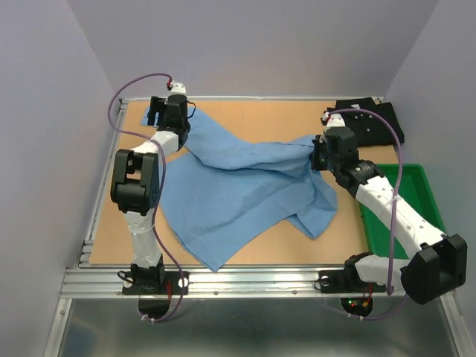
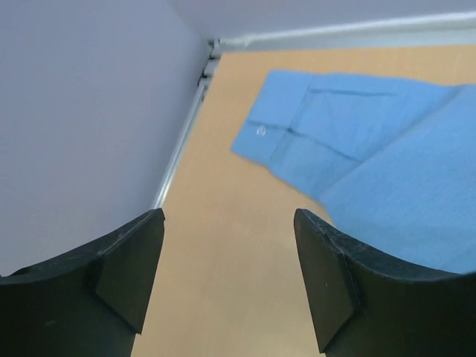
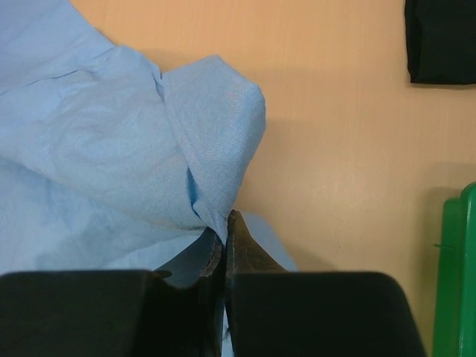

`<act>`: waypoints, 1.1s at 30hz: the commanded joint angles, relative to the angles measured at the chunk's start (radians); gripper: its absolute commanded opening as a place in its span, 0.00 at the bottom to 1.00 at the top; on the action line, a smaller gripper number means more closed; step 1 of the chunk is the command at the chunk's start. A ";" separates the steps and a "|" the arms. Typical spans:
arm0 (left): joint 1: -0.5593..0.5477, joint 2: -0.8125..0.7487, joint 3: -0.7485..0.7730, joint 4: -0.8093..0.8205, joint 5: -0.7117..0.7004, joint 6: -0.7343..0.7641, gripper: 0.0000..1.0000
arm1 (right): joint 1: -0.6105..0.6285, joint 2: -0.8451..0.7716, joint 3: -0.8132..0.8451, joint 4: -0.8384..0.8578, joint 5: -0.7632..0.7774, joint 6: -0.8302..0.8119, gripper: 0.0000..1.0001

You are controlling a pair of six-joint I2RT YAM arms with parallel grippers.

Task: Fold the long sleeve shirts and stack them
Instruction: Flatten the shirt out

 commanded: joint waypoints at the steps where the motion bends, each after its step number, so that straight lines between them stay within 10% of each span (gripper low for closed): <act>1: 0.084 -0.068 0.121 -0.302 -0.062 -0.404 0.82 | -0.006 -0.007 0.007 0.042 -0.005 -0.008 0.01; 14: 0.032 -0.465 -0.381 -0.584 0.483 -0.917 0.82 | -0.012 0.141 0.085 0.034 0.070 0.090 0.01; 25: 0.002 -0.392 -0.482 -0.603 0.517 -0.931 0.81 | -0.266 0.321 0.240 0.028 0.079 0.315 0.04; 33: 0.006 -0.330 -0.468 -0.631 0.538 -0.886 0.80 | -0.348 0.349 0.245 -0.009 -0.087 0.272 0.42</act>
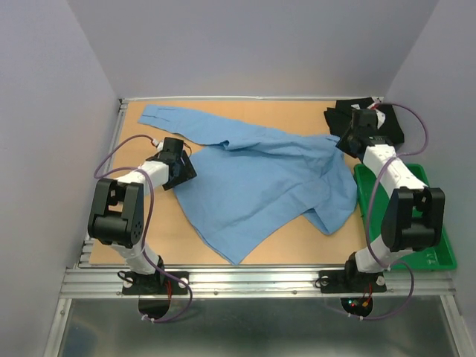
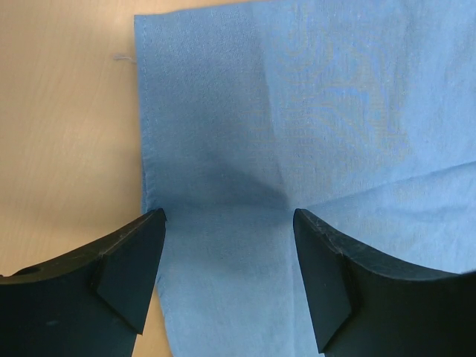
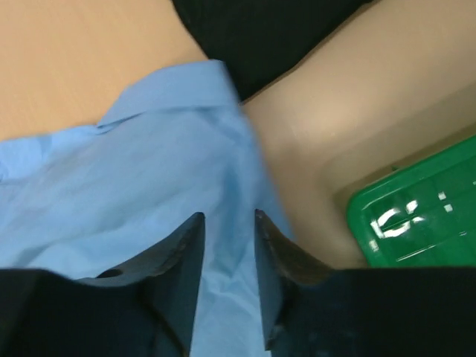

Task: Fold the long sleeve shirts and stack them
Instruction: Flatten the shirt out

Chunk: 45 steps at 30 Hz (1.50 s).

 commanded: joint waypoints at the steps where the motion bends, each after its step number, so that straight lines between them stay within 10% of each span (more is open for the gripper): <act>1: 0.008 0.030 0.026 -0.033 0.015 0.027 0.80 | 0.021 -0.023 0.056 -0.008 -0.130 -0.045 0.45; 19: 0.122 0.128 0.251 -0.185 -0.396 0.172 0.80 | 0.232 0.075 0.180 -0.006 -0.250 -0.288 0.54; 30: -0.013 -0.155 0.118 -0.132 -0.117 0.097 0.82 | 0.248 0.162 0.244 0.011 -0.259 -0.350 0.50; 45: -0.066 -0.112 -0.029 -0.095 -0.037 0.049 0.82 | 0.251 0.558 0.615 0.031 -0.327 -0.611 0.50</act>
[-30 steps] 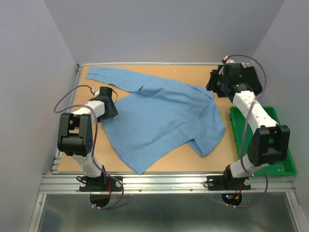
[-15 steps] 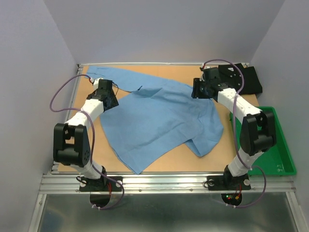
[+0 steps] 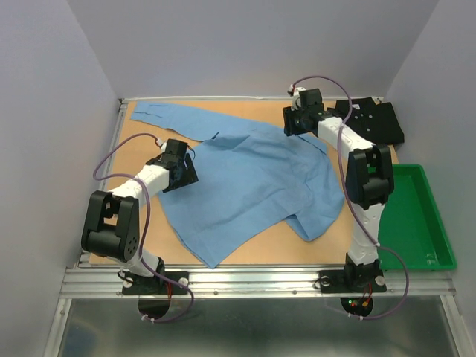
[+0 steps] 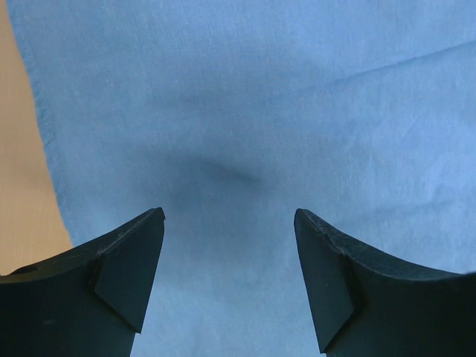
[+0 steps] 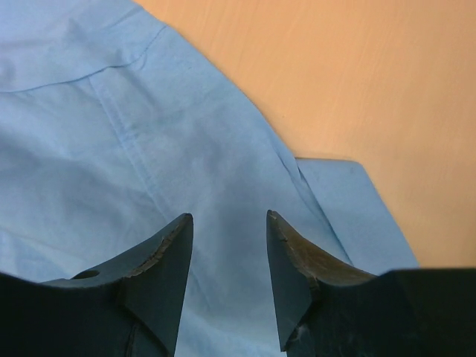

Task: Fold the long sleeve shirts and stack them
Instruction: Flatten the shirt out

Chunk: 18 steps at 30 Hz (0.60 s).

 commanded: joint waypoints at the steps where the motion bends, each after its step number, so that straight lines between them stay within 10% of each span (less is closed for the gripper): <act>1: 0.002 0.004 -0.017 0.019 0.011 -0.010 0.82 | 0.005 0.064 0.099 0.028 -0.023 -0.116 0.50; 18: 0.003 -0.014 -0.134 0.013 -0.025 -0.006 0.82 | 0.031 0.283 0.186 0.033 0.139 -0.233 0.54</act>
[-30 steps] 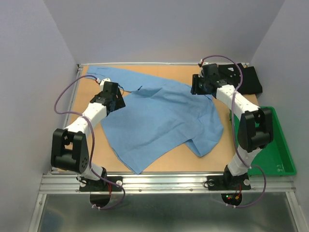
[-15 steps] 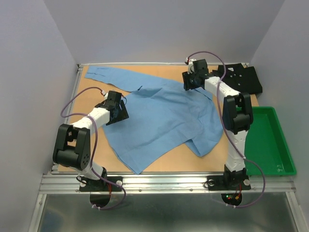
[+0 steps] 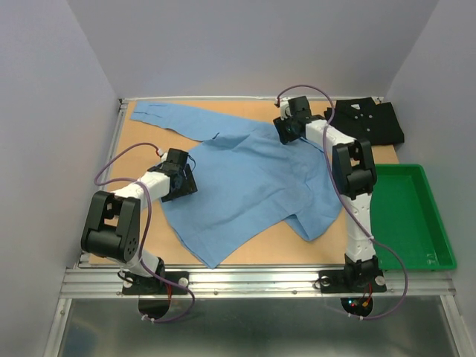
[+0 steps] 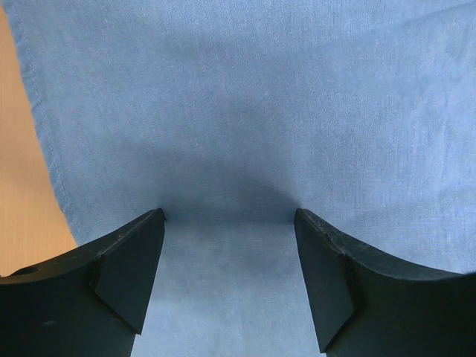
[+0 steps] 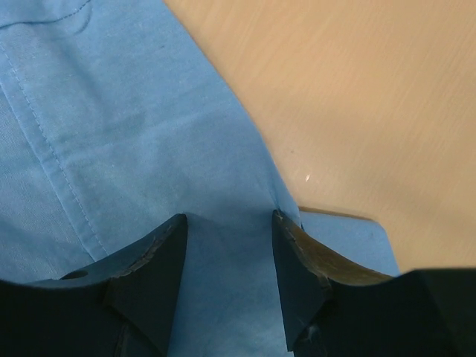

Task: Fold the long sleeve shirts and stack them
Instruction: Flatten the shirt out

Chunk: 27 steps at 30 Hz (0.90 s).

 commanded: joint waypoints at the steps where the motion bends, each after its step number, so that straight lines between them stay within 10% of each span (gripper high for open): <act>1: 0.004 -0.010 -0.035 -0.018 -0.025 -0.003 0.82 | 0.008 0.048 0.048 0.024 0.106 -0.010 0.53; 10: 0.039 -0.006 -0.029 -0.038 -0.019 0.012 0.82 | -0.065 0.025 -0.037 0.017 0.336 0.205 0.36; 27: 0.159 0.201 0.186 -0.047 -0.034 0.095 0.82 | -0.107 -0.115 -0.138 -0.002 0.207 0.447 0.45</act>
